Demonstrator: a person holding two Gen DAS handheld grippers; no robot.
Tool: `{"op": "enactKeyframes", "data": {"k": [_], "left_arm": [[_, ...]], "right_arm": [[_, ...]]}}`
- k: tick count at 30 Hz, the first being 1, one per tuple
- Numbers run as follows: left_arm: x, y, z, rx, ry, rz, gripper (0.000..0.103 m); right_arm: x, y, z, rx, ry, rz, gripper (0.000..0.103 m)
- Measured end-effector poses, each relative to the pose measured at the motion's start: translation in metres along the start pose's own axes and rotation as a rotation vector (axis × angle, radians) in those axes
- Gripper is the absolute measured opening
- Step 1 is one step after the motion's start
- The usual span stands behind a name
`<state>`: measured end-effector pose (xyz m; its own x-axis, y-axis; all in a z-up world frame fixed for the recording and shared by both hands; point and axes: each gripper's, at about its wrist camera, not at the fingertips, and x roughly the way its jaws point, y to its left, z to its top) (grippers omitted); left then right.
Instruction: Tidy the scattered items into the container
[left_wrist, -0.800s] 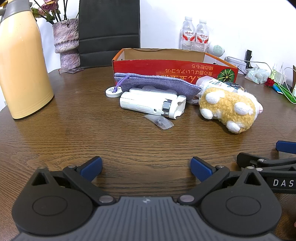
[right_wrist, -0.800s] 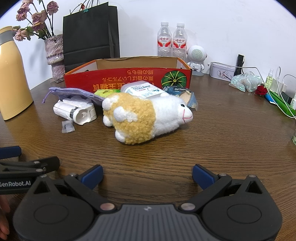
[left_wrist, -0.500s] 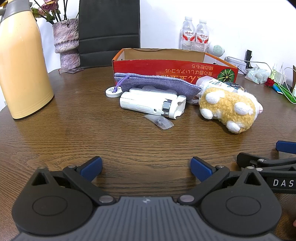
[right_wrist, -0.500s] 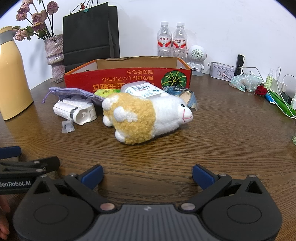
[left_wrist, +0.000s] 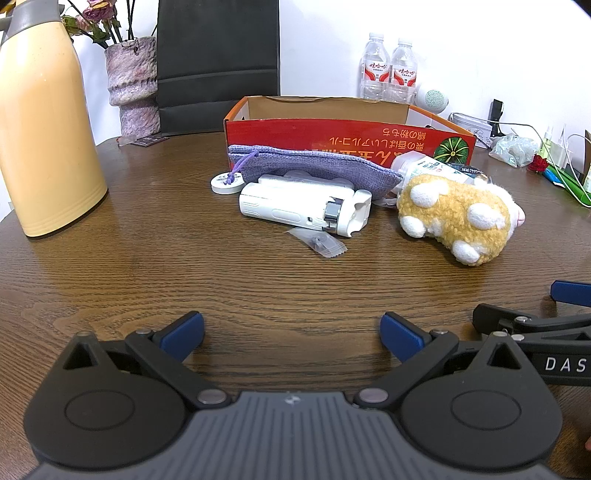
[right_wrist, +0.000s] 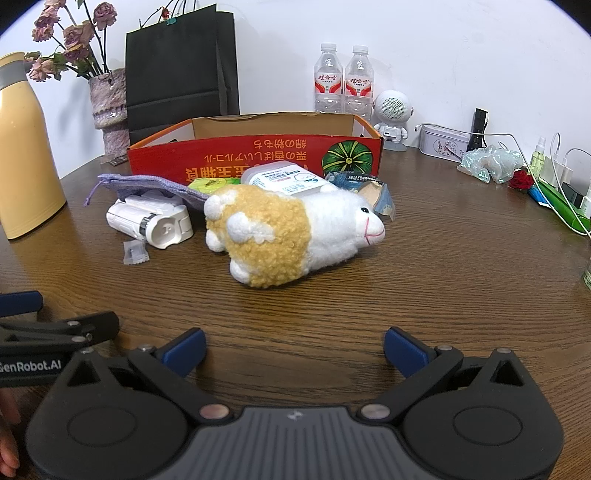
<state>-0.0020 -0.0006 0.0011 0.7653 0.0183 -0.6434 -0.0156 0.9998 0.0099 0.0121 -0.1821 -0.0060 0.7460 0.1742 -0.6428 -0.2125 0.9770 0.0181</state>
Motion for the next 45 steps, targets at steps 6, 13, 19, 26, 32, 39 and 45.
{"op": "enactKeyframes", "data": {"k": [6,13,19,26,32,39,45], "left_arm": [[0.0001,0.0000,0.0000,0.000,0.000,0.000,0.103],[0.0001,0.0000,0.0000,0.000,0.000,0.000,0.103],[0.0001,0.0001,0.0000,-0.001,0.000,0.000,0.103],[0.0000,0.0000,0.0000,0.000,0.001,0.001,0.103],[0.0000,0.0000,0.0000,-0.001,0.001,0.001,0.103],[0.0001,0.0000,0.0000,-0.001,0.001,0.001,0.103],[-0.0027,0.0039,-0.0004,0.030,-0.002,-0.039,0.103]], "right_arm": [[-0.0003,0.0001,0.0000,0.000,0.000,0.000,0.103],[-0.0005,0.0001,0.0001,0.000,0.000,0.000,0.103],[-0.0002,-0.0004,0.0004,0.000,0.000,0.000,0.103],[-0.0003,0.0001,0.0001,-0.001,0.000,0.001,0.103],[0.0001,-0.0001,0.0003,-0.001,0.000,0.001,0.103],[-0.0001,0.0005,0.0000,-0.001,0.001,0.001,0.103],[0.0024,0.0029,0.0059,-0.023,0.009,0.021,0.103]]}}
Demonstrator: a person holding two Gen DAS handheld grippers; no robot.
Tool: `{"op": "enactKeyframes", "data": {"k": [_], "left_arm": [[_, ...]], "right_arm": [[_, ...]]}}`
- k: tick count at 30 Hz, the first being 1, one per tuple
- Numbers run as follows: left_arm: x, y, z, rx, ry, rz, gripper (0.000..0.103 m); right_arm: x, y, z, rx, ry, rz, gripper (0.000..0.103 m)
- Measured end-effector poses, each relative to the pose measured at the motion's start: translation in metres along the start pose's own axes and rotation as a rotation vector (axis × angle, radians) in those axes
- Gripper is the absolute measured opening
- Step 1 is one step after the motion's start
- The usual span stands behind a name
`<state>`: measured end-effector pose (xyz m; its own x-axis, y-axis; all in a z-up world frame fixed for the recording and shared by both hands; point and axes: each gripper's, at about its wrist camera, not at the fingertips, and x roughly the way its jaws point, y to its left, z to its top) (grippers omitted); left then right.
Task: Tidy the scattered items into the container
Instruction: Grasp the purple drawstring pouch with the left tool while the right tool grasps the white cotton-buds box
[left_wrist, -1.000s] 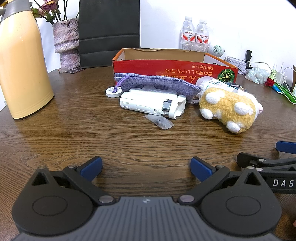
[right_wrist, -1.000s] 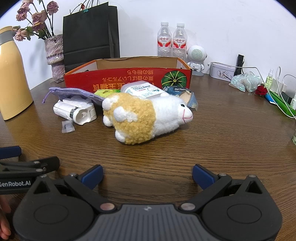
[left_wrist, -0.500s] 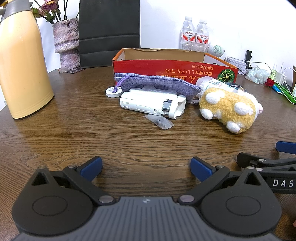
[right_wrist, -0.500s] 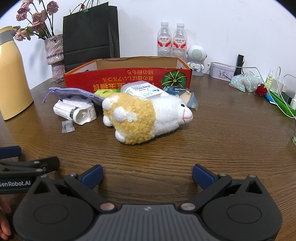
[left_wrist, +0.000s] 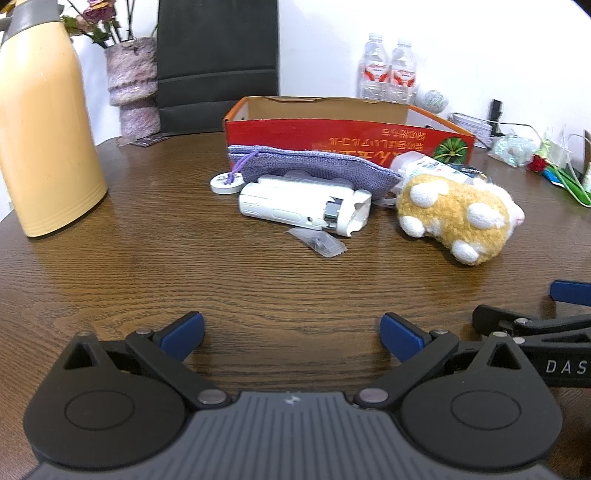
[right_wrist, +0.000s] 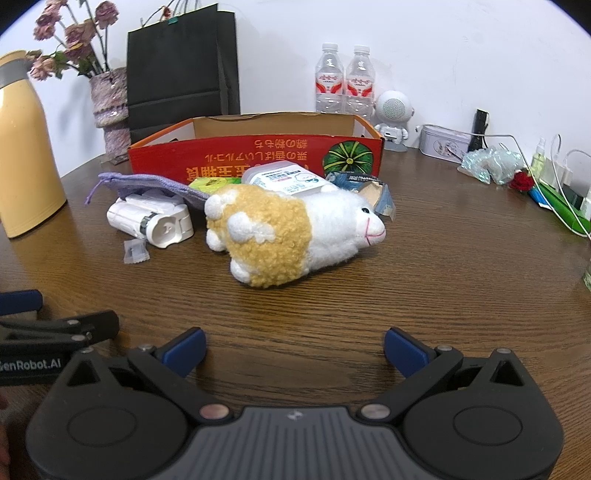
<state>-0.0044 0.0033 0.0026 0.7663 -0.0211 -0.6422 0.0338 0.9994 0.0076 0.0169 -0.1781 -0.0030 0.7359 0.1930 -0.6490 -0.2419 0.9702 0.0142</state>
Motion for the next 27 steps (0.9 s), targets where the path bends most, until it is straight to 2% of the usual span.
{"op": "enactKeyframes", "data": {"k": [2,4,7,9,12,15,17,18,20,21,22,24,25,27], "left_arm": [[-0.003,0.005,0.008,0.064,-0.005,-0.094,0.103],[-0.005,0.011,0.021,0.103,-0.029,-0.154,0.103],[0.002,0.016,0.051,0.203,-0.120,-0.164,0.103],[0.018,0.022,0.076,0.228,-0.112,-0.146,0.103],[0.044,0.042,0.111,0.103,-0.081,-0.187,0.103],[0.067,0.061,0.122,-0.034,-0.048,-0.292,0.103],[0.081,0.068,0.124,-0.097,0.012,-0.325,0.102],[0.086,0.070,0.123,-0.127,0.035,-0.325,0.097],[0.088,0.073,0.122,-0.157,0.032,-0.315,0.078],[0.089,0.074,0.122,-0.159,0.020,-0.312,0.056],[0.090,0.074,0.123,-0.163,0.013,-0.309,0.043],[0.091,0.077,0.123,-0.193,0.017,-0.319,0.035],[0.091,0.078,0.123,-0.205,0.020,-0.333,0.025],[0.086,0.080,0.121,-0.217,0.018,-0.364,0.023]], "right_arm": [[-0.004,-0.001,0.002,-0.040,0.018,0.046,0.103],[-0.015,-0.009,0.005,-0.078,-0.047,0.086,0.102],[-0.024,-0.019,0.017,-0.127,-0.208,0.076,0.103],[-0.018,-0.022,0.032,-0.173,-0.232,0.069,0.103],[-0.009,-0.027,0.053,-0.148,-0.254,0.076,0.103],[-0.005,-0.028,0.064,-0.138,-0.267,0.165,0.103],[0.001,-0.022,0.067,-0.184,-0.273,0.163,0.103],[0.006,-0.020,0.069,-0.203,-0.272,0.142,0.103],[0.016,-0.019,0.076,-0.215,-0.267,0.107,0.103],[0.022,-0.019,0.082,-0.212,-0.260,0.104,0.103],[0.029,-0.020,0.090,-0.212,-0.248,0.115,0.103],[0.047,-0.021,0.111,-0.230,-0.201,0.154,0.098],[0.058,-0.020,0.121,-0.247,-0.164,0.173,0.095],[0.083,-0.019,0.135,-0.281,-0.055,0.191,0.070]]}}
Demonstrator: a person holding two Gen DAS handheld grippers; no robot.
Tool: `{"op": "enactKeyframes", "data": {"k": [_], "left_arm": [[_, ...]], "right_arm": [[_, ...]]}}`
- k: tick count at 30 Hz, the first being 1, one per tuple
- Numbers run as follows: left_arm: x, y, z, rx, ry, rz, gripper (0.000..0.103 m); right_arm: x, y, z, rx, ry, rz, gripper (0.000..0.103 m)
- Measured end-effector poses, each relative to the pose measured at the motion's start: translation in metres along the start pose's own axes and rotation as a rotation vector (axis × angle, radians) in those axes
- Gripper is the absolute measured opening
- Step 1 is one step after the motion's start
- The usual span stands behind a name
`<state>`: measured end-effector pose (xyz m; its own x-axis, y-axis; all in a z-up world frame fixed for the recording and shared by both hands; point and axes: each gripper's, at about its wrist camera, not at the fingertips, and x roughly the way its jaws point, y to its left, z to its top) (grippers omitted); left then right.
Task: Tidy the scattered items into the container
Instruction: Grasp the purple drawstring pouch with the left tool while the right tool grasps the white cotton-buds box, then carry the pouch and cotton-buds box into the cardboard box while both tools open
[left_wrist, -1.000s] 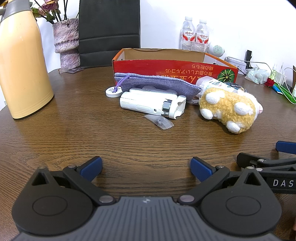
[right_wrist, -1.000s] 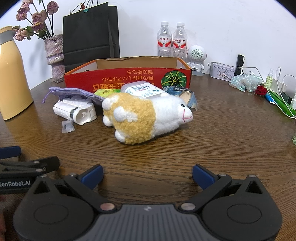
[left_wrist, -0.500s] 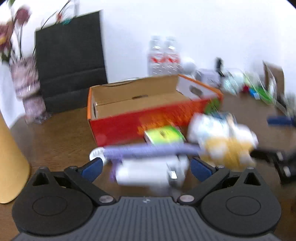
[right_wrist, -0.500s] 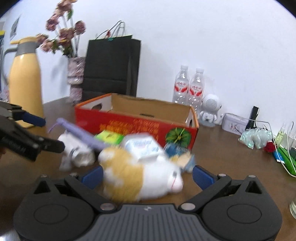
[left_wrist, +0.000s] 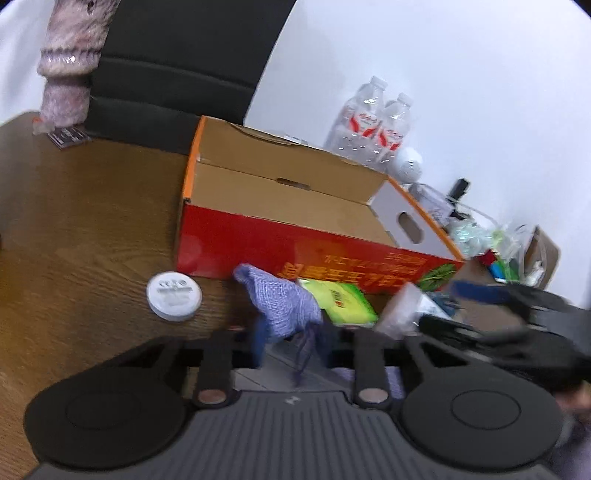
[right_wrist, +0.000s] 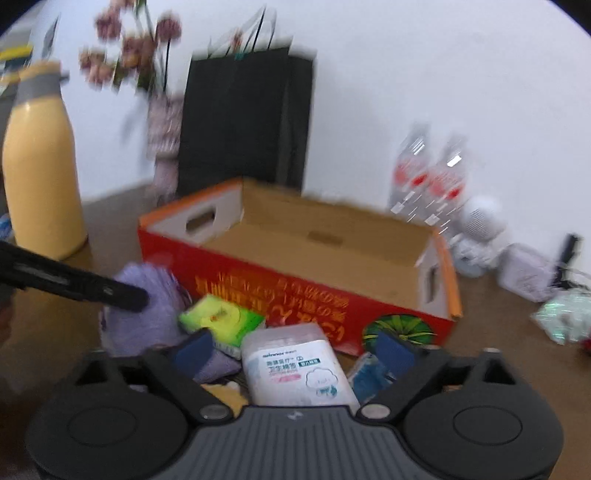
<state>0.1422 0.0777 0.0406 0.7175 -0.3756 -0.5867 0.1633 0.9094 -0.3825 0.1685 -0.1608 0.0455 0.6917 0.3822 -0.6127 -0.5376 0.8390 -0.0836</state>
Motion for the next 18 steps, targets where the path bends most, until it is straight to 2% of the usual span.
{"op": "enactKeyframes", "data": {"k": [2,3,6,7,10,13,16,18], "left_arm": [[-0.010,-0.005,-0.001,0.020,-0.028,-0.012,0.021],[-0.017,-0.009,-0.001,0.034,-0.045,-0.022,0.020],[-0.038,-0.022,0.004,0.069,-0.093,-0.084,0.018],[-0.047,-0.028,0.009,0.084,-0.111,-0.112,0.018],[-0.072,-0.051,0.031,0.162,-0.170,-0.180,0.018],[-0.085,-0.072,0.072,0.226,-0.210,-0.205,0.018],[-0.069,-0.082,0.122,0.237,-0.182,-0.212,0.018],[-0.037,-0.084,0.150,0.214,-0.140,-0.228,0.018]], "right_arm": [[0.016,-0.005,0.001,0.012,0.102,0.041,0.071],[0.021,-0.006,-0.001,0.019,0.136,0.063,0.069],[0.020,-0.009,-0.004,0.078,0.170,0.074,0.064],[0.013,-0.011,-0.004,0.097,0.156,0.074,0.064],[-0.022,-0.019,0.006,0.149,0.041,0.117,0.064],[-0.052,-0.037,0.031,0.214,-0.065,0.138,0.064],[-0.055,-0.062,0.071,0.251,-0.122,0.067,0.064],[-0.035,-0.078,0.099,0.278,-0.095,0.013,0.064]]}}
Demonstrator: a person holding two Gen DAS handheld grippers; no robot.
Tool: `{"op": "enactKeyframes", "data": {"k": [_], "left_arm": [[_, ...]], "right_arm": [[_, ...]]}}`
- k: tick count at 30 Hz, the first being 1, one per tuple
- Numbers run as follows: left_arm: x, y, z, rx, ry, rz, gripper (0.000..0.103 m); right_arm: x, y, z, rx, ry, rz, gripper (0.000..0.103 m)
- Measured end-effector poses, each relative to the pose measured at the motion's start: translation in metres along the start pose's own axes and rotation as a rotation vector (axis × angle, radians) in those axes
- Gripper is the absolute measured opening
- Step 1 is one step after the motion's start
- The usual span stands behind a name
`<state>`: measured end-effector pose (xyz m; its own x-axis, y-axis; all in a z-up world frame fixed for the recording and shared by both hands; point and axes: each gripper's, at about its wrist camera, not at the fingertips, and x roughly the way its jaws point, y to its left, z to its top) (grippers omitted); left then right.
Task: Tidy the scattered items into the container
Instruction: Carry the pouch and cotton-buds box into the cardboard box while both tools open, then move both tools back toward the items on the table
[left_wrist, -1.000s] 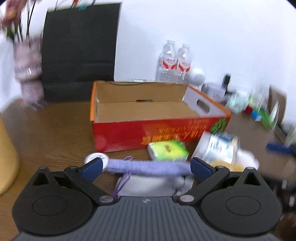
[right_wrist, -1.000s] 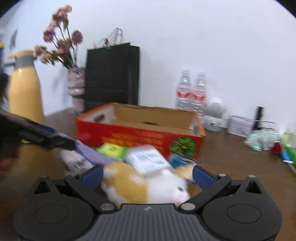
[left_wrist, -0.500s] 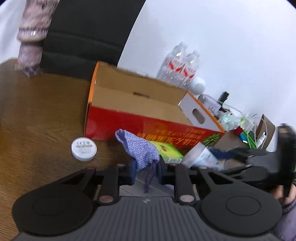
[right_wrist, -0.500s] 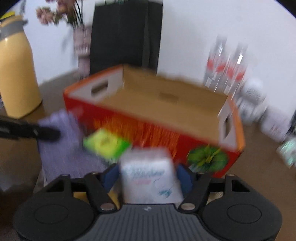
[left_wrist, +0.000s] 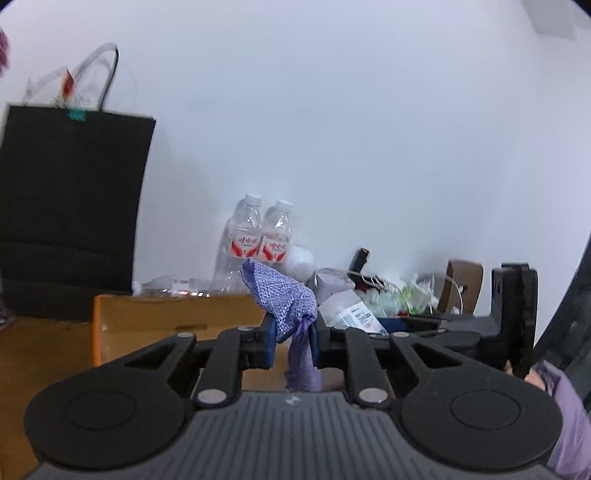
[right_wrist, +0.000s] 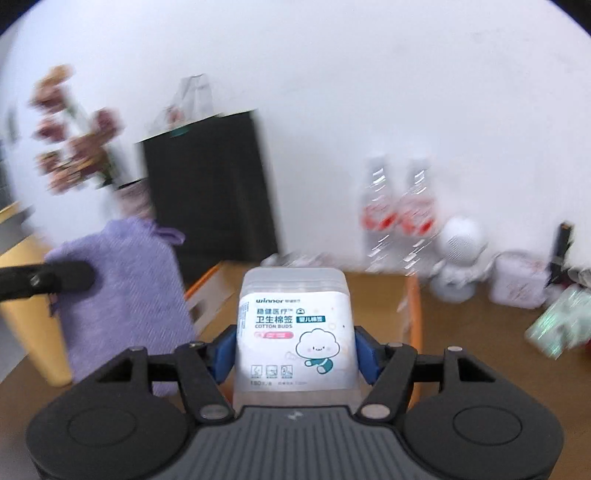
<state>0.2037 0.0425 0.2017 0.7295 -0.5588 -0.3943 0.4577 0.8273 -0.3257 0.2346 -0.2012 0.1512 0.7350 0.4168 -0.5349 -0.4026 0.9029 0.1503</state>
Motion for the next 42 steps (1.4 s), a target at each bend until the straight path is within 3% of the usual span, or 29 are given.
{"op": "enactKeyframes", "data": {"k": [3,5,8,11,12,15,17,19,20,22,24,28,30,34,42], "left_arm": [[0.071,0.017,0.013,-0.017,0.104,0.019,0.017],[0.117,0.031,0.007,-0.051,0.181,-0.007,0.017],[0.171,0.053,-0.004,-0.081,0.280,-0.013,0.017],[0.215,0.077,-0.014,-0.052,0.359,0.111,0.019],[0.225,0.082,-0.016,-0.033,0.362,0.156,0.027],[0.237,0.085,-0.017,0.070,0.338,0.263,0.066],[0.232,0.086,-0.016,0.114,0.316,0.315,0.068],[0.224,0.088,-0.013,0.144,0.331,0.400,0.089],[0.216,0.091,-0.011,0.138,0.334,0.420,0.094],[0.196,0.096,-0.006,0.126,0.313,0.405,0.101],[0.178,0.095,0.000,0.115,0.318,0.409,0.102],[0.161,0.085,0.010,0.104,0.391,0.483,0.103],[0.153,0.080,0.008,0.103,0.418,0.523,0.103],[0.139,0.061,-0.004,0.118,0.510,0.570,0.103],[0.061,-0.007,-0.020,0.176,0.443,0.595,0.103]], "right_arm": [[0.049,-0.017,0.031,0.039,0.072,-0.082,0.064],[0.073,-0.031,0.037,0.072,0.110,-0.128,0.064],[0.100,-0.052,0.035,0.119,0.163,-0.124,0.064],[0.124,-0.057,0.029,0.105,0.218,-0.119,0.064],[0.133,-0.056,0.028,0.094,0.233,-0.126,0.064],[0.161,-0.052,0.028,0.084,0.276,-0.142,0.064],[0.179,-0.048,0.028,0.072,0.304,-0.151,0.065],[0.192,-0.044,0.029,0.069,0.323,-0.160,0.064],[0.196,-0.041,0.028,0.060,0.331,-0.164,0.065],[0.198,-0.040,0.028,0.040,0.323,-0.203,0.066],[0.197,-0.040,0.029,0.051,0.322,-0.239,0.075],[0.177,-0.041,0.036,0.101,0.336,-0.229,0.077],[0.162,-0.038,0.039,0.109,0.360,-0.229,0.086],[0.125,-0.026,0.037,0.098,0.404,-0.209,0.087],[0.045,-0.001,0.017,0.113,0.374,-0.157,0.091]]}}
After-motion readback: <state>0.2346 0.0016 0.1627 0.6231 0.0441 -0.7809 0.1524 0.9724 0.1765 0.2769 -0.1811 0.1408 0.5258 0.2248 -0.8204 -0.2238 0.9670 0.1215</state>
